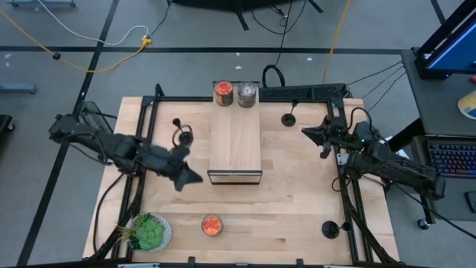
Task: Pick & Place candle stick holders
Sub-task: Put the orange scented candle on the shelf
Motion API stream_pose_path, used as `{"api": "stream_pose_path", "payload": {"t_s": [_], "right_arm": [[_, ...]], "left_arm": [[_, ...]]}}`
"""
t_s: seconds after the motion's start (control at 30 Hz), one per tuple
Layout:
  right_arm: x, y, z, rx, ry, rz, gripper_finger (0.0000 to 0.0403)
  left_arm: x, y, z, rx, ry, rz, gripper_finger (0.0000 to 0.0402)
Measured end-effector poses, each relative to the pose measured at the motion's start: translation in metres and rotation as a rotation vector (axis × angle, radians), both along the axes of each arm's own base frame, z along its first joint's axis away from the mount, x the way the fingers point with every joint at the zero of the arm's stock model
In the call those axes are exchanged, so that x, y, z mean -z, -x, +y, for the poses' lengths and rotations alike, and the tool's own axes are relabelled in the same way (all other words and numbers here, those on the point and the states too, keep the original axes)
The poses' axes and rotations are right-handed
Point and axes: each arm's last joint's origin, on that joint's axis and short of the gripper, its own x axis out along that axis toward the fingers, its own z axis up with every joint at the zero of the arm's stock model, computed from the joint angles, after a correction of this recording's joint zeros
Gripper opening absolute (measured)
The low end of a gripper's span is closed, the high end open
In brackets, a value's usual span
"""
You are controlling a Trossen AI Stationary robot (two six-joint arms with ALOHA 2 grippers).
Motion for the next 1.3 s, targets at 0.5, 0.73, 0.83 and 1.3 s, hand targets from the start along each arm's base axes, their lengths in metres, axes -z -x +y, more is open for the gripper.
{"api": "stream_pose_path", "payload": {"t_s": [0.5,0.73,0.83,1.3], "right_arm": [[0.003,0.000,0.000,0.003,0.030,-0.003,0.0000],[0.003,0.000,0.000,0.002,0.029,-0.003,0.0000],[0.003,0.000,0.000,0.001,0.029,-0.003,0.0000],[0.003,0.000,0.000,0.000,0.030,-0.003,0.0000]], "left_arm": [[0.049,-0.040,-0.068,-0.081,0.223,0.387,0.0063],[0.074,-0.049,-0.084,-0.072,0.269,0.525,0.0063],[0.076,-0.049,-0.086,-0.071,0.262,0.530,0.0063],[0.079,-0.047,-0.083,-0.150,0.226,0.541,0.0063]]}}
